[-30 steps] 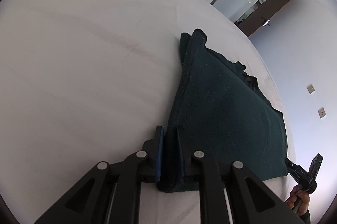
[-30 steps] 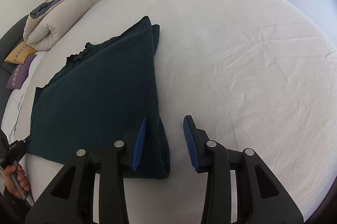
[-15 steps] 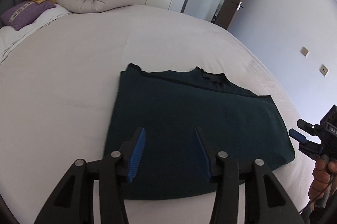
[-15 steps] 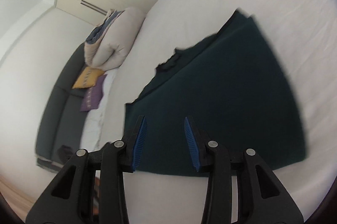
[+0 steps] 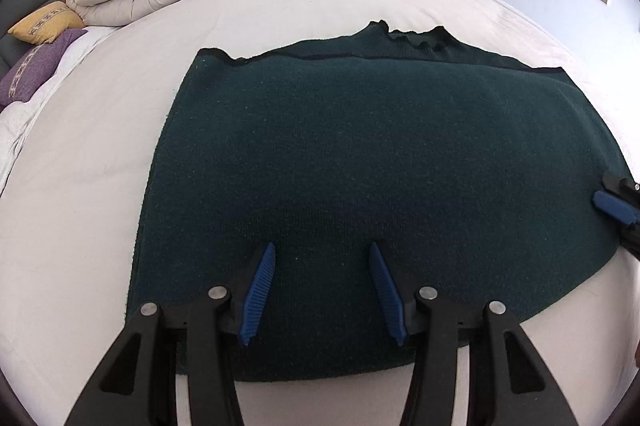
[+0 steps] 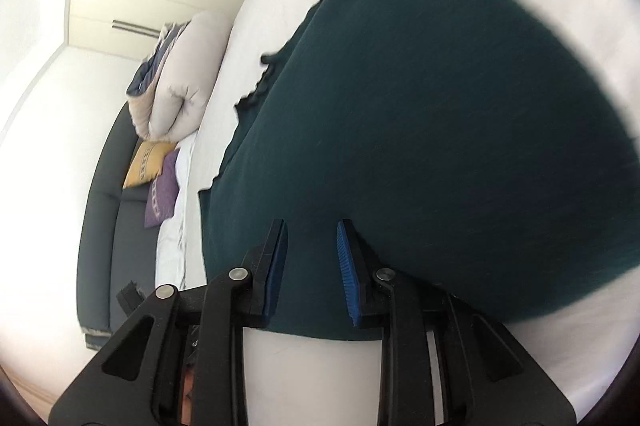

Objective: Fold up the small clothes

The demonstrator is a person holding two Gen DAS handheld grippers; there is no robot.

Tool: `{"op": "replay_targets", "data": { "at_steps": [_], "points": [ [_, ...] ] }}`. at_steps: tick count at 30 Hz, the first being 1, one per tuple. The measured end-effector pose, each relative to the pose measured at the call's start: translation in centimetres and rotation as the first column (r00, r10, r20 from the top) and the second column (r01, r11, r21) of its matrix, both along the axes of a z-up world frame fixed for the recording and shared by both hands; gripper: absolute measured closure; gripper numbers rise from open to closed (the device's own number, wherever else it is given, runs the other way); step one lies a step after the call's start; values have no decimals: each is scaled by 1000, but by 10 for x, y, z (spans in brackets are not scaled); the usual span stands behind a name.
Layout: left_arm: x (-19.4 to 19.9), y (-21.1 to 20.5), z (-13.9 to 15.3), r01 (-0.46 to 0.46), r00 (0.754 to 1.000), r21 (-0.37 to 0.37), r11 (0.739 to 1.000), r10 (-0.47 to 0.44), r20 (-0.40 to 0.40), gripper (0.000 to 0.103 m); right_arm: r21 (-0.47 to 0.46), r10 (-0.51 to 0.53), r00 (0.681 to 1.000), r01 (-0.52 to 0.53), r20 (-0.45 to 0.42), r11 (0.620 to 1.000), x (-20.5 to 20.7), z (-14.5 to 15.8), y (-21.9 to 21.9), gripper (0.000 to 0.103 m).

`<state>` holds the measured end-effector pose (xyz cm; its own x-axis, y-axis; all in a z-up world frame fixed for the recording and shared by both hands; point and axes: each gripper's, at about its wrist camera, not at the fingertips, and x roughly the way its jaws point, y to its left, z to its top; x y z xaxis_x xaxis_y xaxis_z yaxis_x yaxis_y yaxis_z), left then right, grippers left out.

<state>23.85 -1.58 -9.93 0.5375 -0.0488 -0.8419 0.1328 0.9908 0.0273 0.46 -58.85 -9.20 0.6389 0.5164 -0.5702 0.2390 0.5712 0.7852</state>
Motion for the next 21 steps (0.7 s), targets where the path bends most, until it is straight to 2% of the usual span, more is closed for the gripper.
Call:
{"op": "replay_targets", "data": {
  "at_steps": [2, 6, 7, 9, 11, 15, 17, 21],
  "points": [
    [-9, -5, 1, -1, 1000, 4, 1000, 1, 8, 49, -72, -89, 996, 89, 9, 993, -17, 9, -31, 80],
    [-12, -6, 1, 1, 1000, 0, 1000, -1, 11, 49, -91, -235, 972, 237, 27, 967, -48, 23, -76, 79],
    [-12, -6, 1, 1, 1000, 0, 1000, -1, 11, 49, -101, -265, 963, 268, 43, 958, -55, 30, -81, 75],
    [-12, -7, 1, 0, 1000, 3, 1000, 0, 12, 48, -87, -287, 955, 292, 74, 952, -60, 41, -81, 75],
    [-12, -7, 1, -3, 1000, 3, 1000, 3, 13, 48, -83, -247, 965, 255, 91, 963, -53, 51, -74, 75],
    [-10, -8, 4, -8, 1000, -12, 1000, 9, 7, 48, -110, -108, 986, 122, 125, 986, -12, 68, -25, 75],
    [-11, -2, 15, -25, 1000, -37, 999, 25, 2, 49, -118, -43, 991, 59, 129, 991, 5, 75, 0, 75],
    [-1, 6, 53, -18, 995, -75, 997, 25, 99, 46, -149, 70, 989, -50, 131, 988, 46, 84, 48, 75]
  ]
}}
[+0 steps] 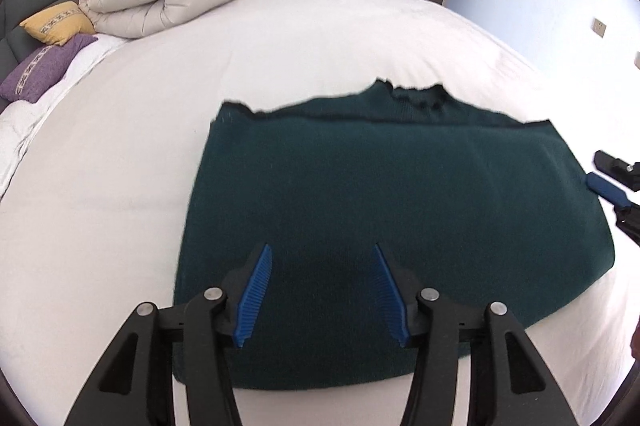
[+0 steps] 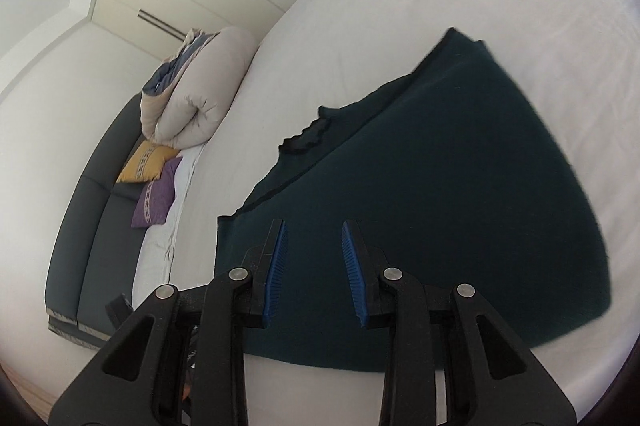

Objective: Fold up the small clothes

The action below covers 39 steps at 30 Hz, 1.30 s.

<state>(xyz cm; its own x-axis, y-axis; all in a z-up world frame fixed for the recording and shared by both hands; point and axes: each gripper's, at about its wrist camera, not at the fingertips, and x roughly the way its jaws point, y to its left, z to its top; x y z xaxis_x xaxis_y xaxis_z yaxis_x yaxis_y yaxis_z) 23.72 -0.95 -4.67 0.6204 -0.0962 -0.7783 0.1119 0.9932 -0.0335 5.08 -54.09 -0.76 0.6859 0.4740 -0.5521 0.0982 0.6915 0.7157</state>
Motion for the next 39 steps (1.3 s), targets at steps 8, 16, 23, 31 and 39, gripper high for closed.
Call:
{"op": "replay_targets", "data": {
  "at_steps": [8, 16, 23, 31, 39],
  "points": [
    [95, 16, -16, -46, 999, -6, 999, 45, -19, 44, 88, 122, 991, -117, -52, 989, 109, -26, 69, 75],
    [116, 43, -51, -63, 998, -54, 997, 63, -13, 38, 157, 87, 989, -68, -122, 985, 173, -98, 56, 86],
    [115, 53, -57, -55, 998, -116, 992, 56, 7, 37, 216, -154, 985, 167, -78, 962, 149, -107, -46, 86],
    [103, 73, -44, -69, 998, -220, 973, 68, -15, 37, 204, -415, 903, 429, -107, 880, 83, -107, -136, 82],
    [33, 143, -35, -196, 980, -413, 889, 167, -107, 22, 139, -347, 938, 346, -18, 928, 33, -67, -121, 31]
  ]
}}
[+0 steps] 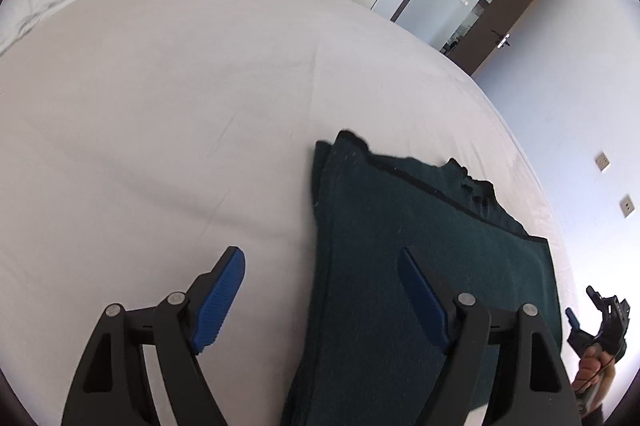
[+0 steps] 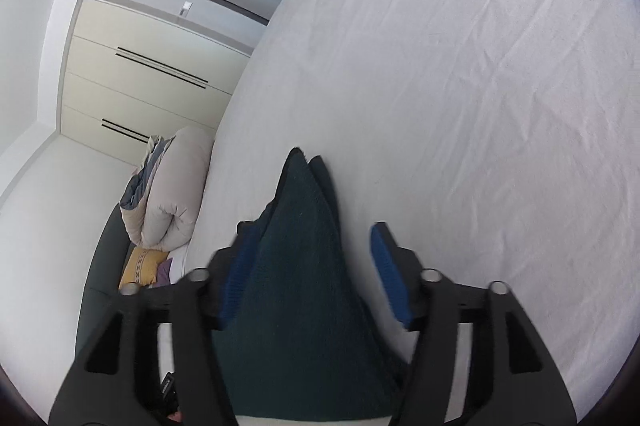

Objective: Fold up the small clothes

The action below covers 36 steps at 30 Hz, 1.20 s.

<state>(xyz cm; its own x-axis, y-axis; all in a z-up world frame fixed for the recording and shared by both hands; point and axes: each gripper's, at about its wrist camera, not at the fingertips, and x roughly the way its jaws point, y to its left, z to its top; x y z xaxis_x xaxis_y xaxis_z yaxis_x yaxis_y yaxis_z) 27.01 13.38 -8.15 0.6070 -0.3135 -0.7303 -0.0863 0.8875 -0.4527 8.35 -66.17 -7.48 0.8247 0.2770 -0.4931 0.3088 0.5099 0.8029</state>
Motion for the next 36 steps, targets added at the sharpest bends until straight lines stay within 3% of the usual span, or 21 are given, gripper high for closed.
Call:
{"op": "replay_targets", "data": {
  "at_steps": [3, 6, 10, 14, 16, 21, 23, 26, 28, 32, 36],
  "points": [
    [-11, 13, -13, 24, 998, -123, 992, -31, -57, 22, -50, 108, 994, -107, 17, 993, 0, 19, 28, 31],
    [-11, 13, -24, 66, 991, -261, 963, -94, -98, 22, -67, 245, 969, -244, 19, 968, 8, 29, 74, 31],
    [0, -4, -32, 113, 975, -248, 962, -155, -160, 22, -62, 363, 932, -362, 11, 930, 23, 35, 123, 31],
    [8, 5, -40, 94, 961, -358, 929, -178, -211, 26, -59, 464, 886, -464, 0, 884, 32, 42, 165, 31],
    [10, 7, -43, 90, 950, -382, 920, -194, -244, 32, -75, 503, 864, -503, -16, 861, 37, 46, 183, 31],
    [16, -2, -45, 114, 914, -431, 895, -264, -307, 34, -29, 563, 826, -563, -21, 826, 56, 46, 215, 31],
    [17, -3, -47, 110, 908, -466, 878, -279, -313, 41, -13, 581, 814, -581, -28, 814, 65, 44, 227, 31],
    [13, 1, -54, 89, 904, -494, 865, -278, -325, 72, 7, 608, 792, -609, -42, 793, 79, 40, 245, 31],
    [8, 6, -60, 61, 909, -532, 844, -267, -320, 86, 16, 630, 775, -630, -50, 776, 89, 37, 258, 31],
    [-1, 15, -60, 35, 932, -578, 815, -236, -276, 90, 53, 673, 736, -671, -67, 739, 115, 22, 291, 31],
    [-5, 14, -53, 33, 942, -571, 820, -215, -256, 90, 79, 721, 689, -716, -80, 693, 135, 7, 322, 31]
  ]
}}
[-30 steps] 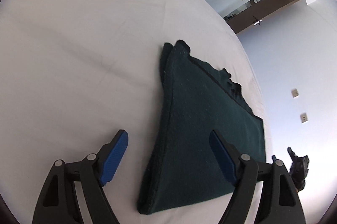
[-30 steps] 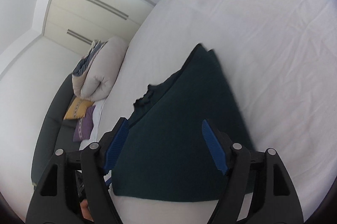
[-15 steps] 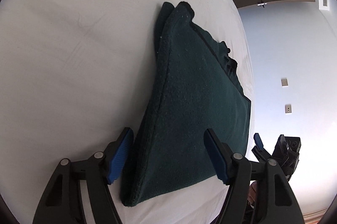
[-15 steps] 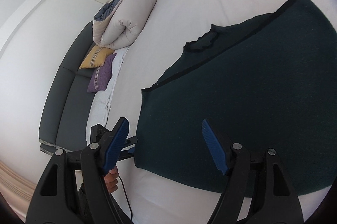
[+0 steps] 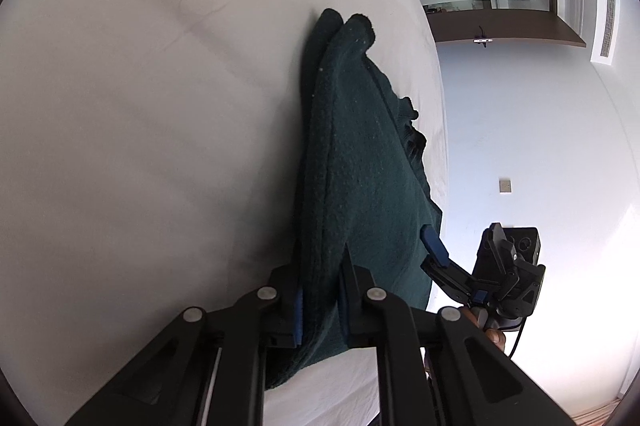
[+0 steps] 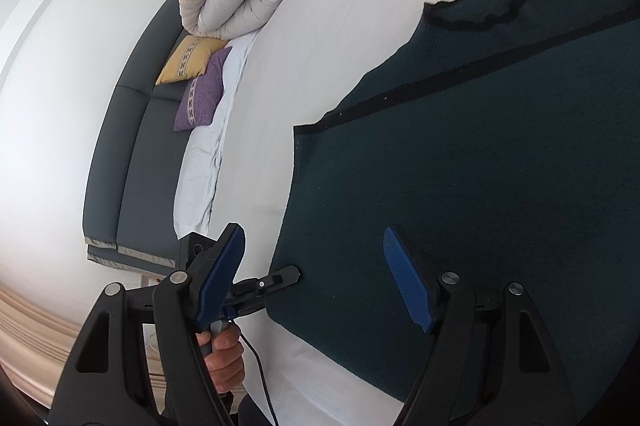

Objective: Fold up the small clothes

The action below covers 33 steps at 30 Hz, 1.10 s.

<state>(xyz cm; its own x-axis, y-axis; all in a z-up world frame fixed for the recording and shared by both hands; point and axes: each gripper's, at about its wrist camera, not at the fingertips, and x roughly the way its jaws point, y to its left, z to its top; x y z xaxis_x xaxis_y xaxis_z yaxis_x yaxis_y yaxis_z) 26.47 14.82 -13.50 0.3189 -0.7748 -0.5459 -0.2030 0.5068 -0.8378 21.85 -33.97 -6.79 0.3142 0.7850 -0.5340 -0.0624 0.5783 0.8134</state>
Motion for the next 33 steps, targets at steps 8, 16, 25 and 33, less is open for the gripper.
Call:
{"op": "replay_targets", "data": {
  "at_steps": [8, 16, 25, 33],
  "points": [
    [1, -11, 30, -6, 998, 49, 999, 3, 57, 91, 35, 22, 996, -19, -89, 999, 19, -55, 14, 34],
    [13, -83, 97, 82, 978, 183, 980, -114, 172, 91, 203, -41, 995, 59, -90, 977, 10, -42, -46, 33],
    [29, -246, 103, 271, 923, 239, 933, -322, 210, 91, 323, -137, 985, 165, -107, 932, -2, -41, -160, 29],
    [8, -347, 61, 363, 871, 377, 852, -454, 187, 70, 259, -207, 967, 241, -151, 935, -5, -53, -217, 28]
  ]
}}
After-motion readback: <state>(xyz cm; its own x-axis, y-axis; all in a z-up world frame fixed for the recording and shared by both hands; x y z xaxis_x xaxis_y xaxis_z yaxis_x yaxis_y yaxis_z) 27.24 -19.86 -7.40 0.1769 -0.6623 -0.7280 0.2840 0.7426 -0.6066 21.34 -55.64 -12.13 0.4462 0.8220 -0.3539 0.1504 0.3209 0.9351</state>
